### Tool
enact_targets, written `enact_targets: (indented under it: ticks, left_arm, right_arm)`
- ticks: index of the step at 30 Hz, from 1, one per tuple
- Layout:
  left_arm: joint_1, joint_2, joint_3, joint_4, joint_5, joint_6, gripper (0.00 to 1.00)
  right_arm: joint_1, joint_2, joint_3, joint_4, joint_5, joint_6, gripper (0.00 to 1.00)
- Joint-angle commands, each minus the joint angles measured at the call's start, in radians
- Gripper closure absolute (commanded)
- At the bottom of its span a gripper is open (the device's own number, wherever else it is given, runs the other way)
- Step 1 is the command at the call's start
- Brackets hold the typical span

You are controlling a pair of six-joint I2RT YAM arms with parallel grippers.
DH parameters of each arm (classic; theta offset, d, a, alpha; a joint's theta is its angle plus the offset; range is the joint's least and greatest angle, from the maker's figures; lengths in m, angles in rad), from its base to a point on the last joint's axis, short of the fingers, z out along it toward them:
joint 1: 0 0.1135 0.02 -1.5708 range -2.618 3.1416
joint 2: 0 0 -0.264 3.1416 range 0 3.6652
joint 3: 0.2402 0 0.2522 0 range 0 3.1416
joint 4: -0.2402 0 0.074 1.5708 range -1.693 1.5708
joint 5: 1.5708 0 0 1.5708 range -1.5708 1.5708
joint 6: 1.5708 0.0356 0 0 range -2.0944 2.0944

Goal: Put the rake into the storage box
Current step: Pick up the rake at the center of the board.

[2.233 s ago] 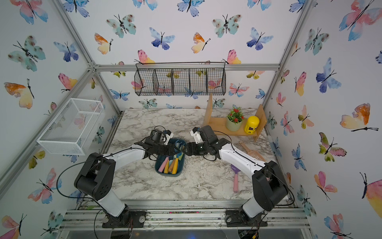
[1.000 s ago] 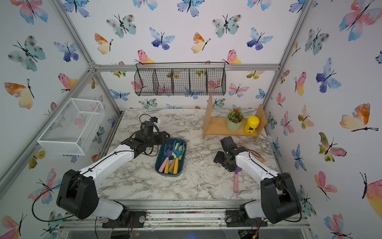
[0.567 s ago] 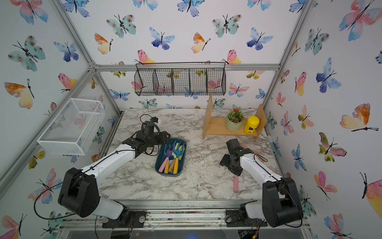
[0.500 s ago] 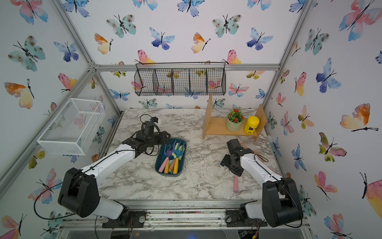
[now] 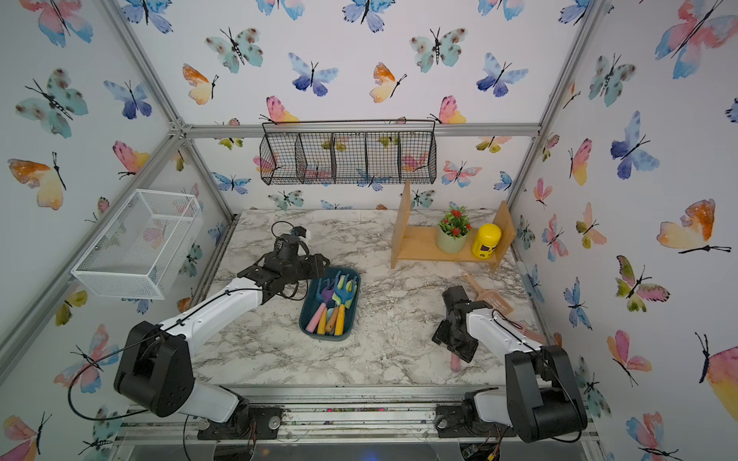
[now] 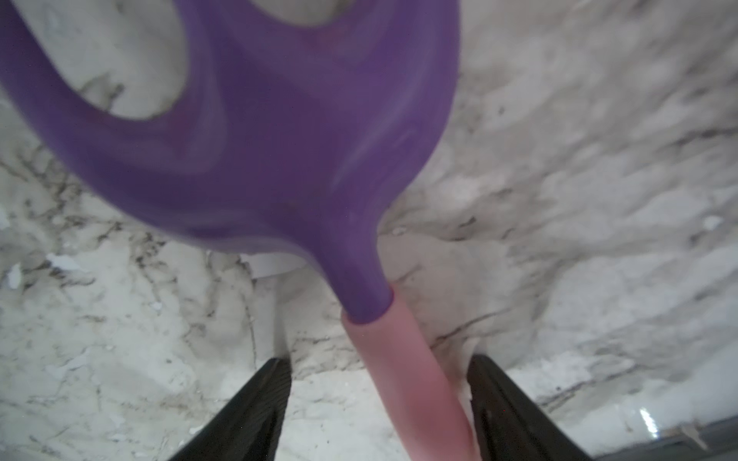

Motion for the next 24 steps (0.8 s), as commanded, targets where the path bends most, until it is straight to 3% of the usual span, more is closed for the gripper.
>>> enact_targets:
  ticks: [1, 7, 9, 12, 19, 24]
  left_arm:
    - [0.007, 0.009, -0.01, 0.016, 0.025, -0.008, 0.45]
    - [0.007, 0.009, -0.007, 0.019, 0.031, -0.01, 0.47]
    - [0.007, 0.008, -0.003, 0.018, 0.031, -0.007, 0.48]
    - [0.007, 0.004, 0.005, 0.015, 0.028, 0.0, 0.46]
    - [0.027, 0.001, 0.013, 0.038, 0.1, -0.007, 0.44]
    - [0.037, 0.006, 0.036, 0.088, 0.254, -0.012, 0.36]
  right_arm:
    - [-0.002, -0.004, -0.043, 0.003, -0.104, 0.019, 0.29]
    - [-0.001, 0.047, -0.061, 0.055, -0.147, 0.0, 0.48]
    - [-0.001, 0.077, -0.068, 0.076, -0.155, -0.007, 0.64]
    - [0.0, 0.101, -0.067, 0.098, -0.159, -0.016, 0.78]
    - [-0.001, 0.079, 0.062, 0.121, -0.201, -0.052, 0.87]
    - [-0.001, 0.06, 0.16, 0.216, -0.346, -0.075, 0.87]
